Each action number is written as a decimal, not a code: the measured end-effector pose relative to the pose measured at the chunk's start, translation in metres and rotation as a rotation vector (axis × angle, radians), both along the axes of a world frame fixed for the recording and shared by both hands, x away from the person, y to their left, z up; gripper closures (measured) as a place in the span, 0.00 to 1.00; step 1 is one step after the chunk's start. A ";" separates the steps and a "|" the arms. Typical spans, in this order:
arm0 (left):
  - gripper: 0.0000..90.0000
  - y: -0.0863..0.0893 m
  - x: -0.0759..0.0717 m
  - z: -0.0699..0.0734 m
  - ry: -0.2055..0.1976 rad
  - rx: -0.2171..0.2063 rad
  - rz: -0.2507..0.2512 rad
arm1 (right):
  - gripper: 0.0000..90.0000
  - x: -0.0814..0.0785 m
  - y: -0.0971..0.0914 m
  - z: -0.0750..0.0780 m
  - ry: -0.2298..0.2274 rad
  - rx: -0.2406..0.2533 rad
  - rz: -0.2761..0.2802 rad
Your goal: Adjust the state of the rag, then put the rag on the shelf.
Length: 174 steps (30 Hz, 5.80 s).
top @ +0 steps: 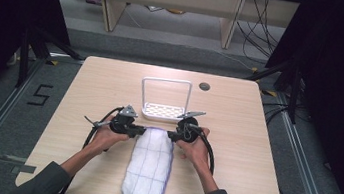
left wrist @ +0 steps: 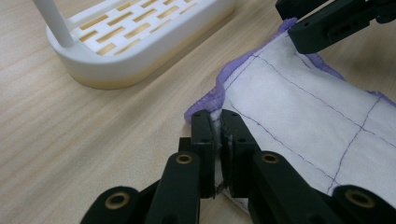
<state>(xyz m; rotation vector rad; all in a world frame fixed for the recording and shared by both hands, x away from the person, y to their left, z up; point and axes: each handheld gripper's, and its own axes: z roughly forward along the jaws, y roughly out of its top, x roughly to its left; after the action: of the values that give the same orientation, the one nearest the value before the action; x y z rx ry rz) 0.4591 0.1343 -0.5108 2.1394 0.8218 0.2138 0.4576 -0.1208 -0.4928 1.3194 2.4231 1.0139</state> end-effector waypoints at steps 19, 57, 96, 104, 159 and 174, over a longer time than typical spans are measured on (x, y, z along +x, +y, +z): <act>0.93 0.000 0.001 -0.002 -0.001 0.008 -0.006 | 0.74 -0.003 0.011 -0.010 -0.014 -0.082 0.031; 0.96 0.008 -0.020 0.051 -0.090 -0.127 -0.020 | 0.96 -0.024 0.001 0.042 -0.143 0.054 0.122; 0.96 0.021 -0.046 0.135 -0.211 -0.248 -0.051 | 0.96 -0.058 -0.011 0.129 -0.322 0.180 0.174; 0.96 0.016 -0.042 0.162 -0.253 -0.255 -0.046 | 0.96 -0.055 -0.016 0.154 -0.376 0.177 0.172; 0.96 -0.001 0.050 0.263 -0.371 -0.240 0.131 | 0.96 0.043 -0.012 0.253 -0.492 0.231 0.035; 0.96 0.001 0.083 0.255 -0.312 -0.316 0.197 | 0.95 0.078 -0.003 0.252 -0.450 0.253 -0.018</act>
<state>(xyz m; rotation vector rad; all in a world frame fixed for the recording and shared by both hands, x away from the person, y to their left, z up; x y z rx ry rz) 0.5422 0.1349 -0.2555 1.6778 0.8201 0.4743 0.5355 -0.1243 -0.2405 1.0342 1.9941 1.4678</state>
